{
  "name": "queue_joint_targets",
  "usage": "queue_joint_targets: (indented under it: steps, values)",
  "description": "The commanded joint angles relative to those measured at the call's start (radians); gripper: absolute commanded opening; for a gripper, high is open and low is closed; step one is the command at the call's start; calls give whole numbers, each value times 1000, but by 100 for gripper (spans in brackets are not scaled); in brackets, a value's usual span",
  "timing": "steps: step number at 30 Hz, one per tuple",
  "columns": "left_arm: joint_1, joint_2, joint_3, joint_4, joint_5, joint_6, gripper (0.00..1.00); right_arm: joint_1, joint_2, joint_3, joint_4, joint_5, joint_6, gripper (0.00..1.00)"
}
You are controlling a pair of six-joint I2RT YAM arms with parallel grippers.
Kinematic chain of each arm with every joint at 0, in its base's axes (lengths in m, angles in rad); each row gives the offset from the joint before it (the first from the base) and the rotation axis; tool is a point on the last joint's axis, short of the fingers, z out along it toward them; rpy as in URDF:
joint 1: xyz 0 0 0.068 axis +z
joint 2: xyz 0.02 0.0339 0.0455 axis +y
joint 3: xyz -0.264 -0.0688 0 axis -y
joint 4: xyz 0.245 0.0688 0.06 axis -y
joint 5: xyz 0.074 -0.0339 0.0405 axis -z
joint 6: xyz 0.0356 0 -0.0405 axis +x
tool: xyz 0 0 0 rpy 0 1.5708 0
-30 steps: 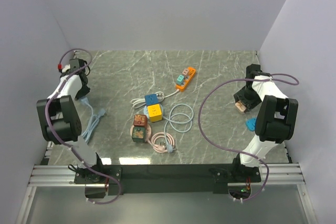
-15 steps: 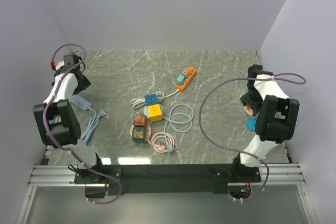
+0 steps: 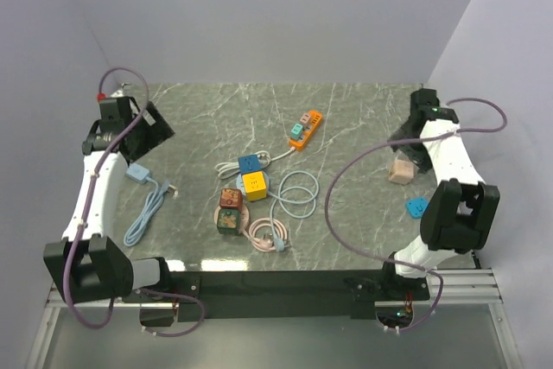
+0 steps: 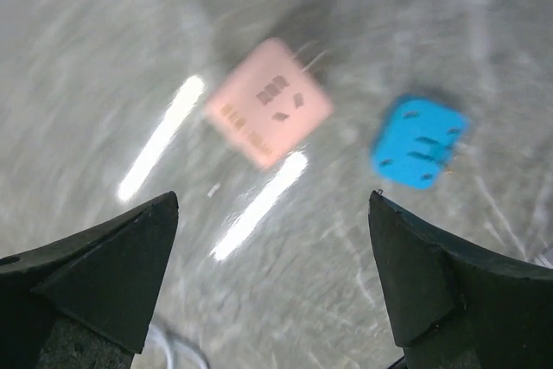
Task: Pull the plug off the socket
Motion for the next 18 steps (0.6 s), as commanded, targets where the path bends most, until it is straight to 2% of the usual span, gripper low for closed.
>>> queue_joint_targets:
  steps: [1,5,7,10,14,18]
  values:
    - [-39,-77,-76,28,241,17,99,165,-123,5,77,-154,-137,97]
    - [-96,-148,-156,40,287,-17,99,405,-225,-69,175,-341,-190,97]
    - [-116,-188,-203,40,292,-26,100,506,-247,-95,218,-380,-203,97]
    - [-125,-234,-246,34,281,-46,99,586,-243,-92,258,-481,-226,96]
    - [-127,-281,-274,5,244,-69,99,817,-137,-9,238,-440,-219,96]
    - [-130,-323,-295,-13,212,-77,100,949,-43,84,244,-398,-124,96]
